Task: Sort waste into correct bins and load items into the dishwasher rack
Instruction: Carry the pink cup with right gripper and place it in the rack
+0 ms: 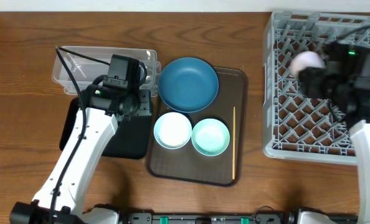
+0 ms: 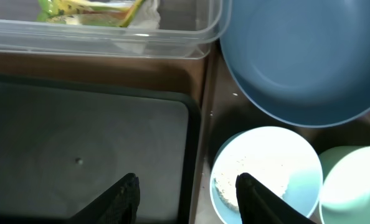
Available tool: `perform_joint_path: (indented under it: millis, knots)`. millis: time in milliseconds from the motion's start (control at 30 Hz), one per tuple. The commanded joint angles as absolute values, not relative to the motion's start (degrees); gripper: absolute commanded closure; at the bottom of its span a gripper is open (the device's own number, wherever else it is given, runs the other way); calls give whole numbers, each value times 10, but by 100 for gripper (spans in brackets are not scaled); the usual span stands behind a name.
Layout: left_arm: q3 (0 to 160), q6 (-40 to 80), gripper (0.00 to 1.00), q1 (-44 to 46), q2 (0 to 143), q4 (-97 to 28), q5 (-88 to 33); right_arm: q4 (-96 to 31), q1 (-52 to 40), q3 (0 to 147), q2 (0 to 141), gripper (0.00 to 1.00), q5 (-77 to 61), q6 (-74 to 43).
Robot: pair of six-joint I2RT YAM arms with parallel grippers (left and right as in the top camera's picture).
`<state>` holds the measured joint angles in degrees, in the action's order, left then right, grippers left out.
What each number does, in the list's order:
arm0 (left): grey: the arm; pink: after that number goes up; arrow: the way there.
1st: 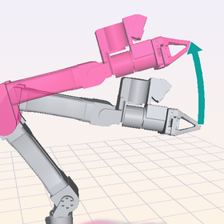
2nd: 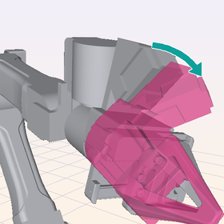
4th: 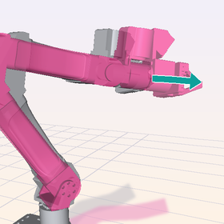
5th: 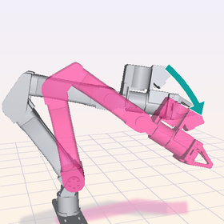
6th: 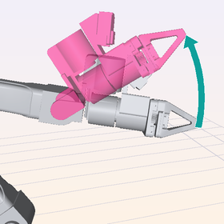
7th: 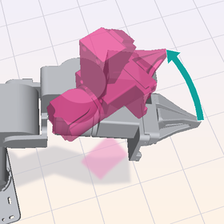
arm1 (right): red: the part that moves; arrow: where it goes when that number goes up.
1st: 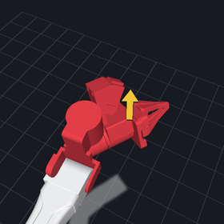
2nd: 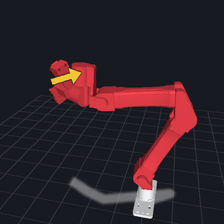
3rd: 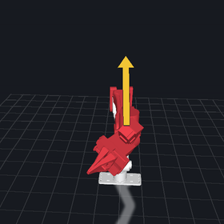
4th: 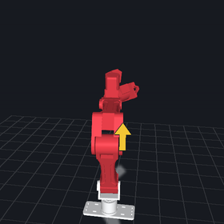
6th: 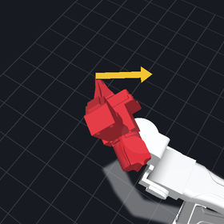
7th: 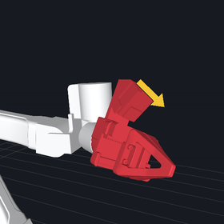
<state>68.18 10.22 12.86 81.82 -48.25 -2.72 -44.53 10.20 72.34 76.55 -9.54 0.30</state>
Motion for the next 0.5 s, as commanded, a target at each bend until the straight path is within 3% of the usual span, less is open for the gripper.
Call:
perform_joint_path:
  millis: [0,467]
  knots:
    - [690,93,47,128,820,-484,-8,-462,159,756,769,99,-50,-33]
    - [689,93,47,128,820,-484,-8,-531,369,821,856,99,-4,-73]
